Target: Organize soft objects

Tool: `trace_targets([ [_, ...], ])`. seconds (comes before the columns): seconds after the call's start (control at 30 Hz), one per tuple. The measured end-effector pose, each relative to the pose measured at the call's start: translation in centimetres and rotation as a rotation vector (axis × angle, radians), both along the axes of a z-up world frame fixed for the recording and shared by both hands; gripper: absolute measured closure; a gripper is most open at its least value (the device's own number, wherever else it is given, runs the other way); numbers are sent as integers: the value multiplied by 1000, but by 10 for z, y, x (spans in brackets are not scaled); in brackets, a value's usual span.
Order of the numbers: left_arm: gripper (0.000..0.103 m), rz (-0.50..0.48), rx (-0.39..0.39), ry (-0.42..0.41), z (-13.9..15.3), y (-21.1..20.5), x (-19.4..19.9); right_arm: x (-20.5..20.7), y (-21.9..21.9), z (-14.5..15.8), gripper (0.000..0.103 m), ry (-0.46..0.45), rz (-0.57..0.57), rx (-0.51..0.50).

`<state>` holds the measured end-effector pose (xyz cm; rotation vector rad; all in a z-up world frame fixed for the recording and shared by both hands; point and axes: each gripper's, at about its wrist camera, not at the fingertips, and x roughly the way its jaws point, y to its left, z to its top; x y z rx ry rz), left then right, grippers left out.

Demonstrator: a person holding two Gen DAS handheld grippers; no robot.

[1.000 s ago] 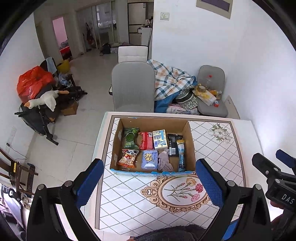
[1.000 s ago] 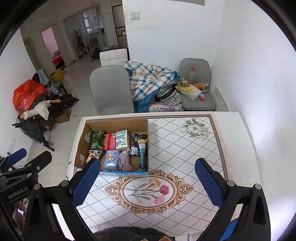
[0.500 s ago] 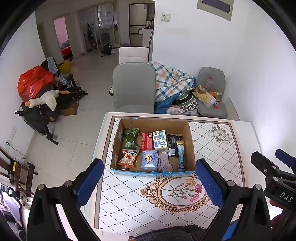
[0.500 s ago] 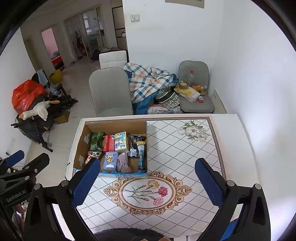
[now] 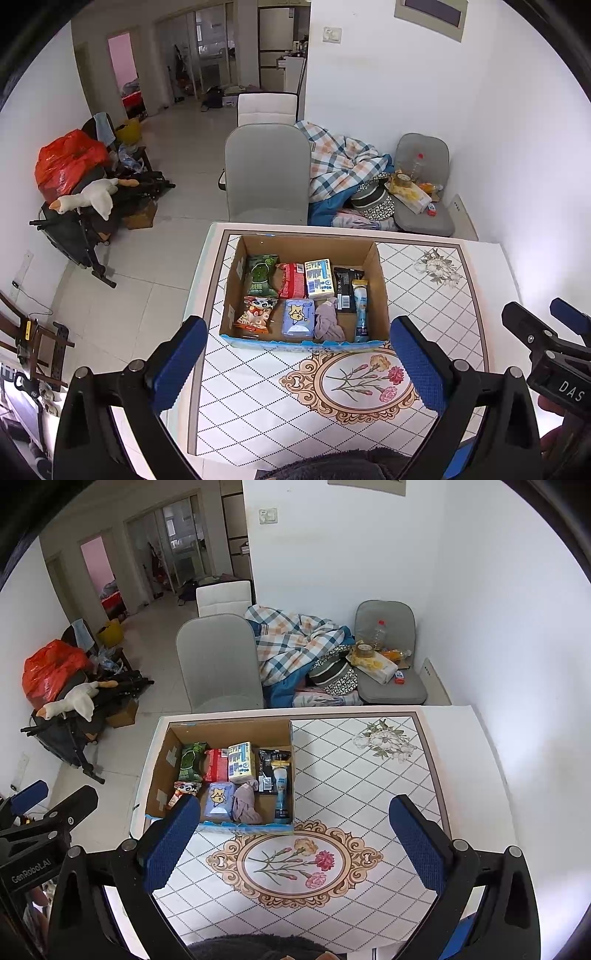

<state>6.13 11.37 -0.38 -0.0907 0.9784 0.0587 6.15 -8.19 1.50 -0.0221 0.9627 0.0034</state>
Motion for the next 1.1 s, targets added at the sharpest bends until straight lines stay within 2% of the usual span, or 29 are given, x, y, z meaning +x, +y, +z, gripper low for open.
trace_targets([
  [1.1, 1, -1, -6, 6, -1, -5, 2, -3, 2, -1, 0, -3, 4, -17],
])
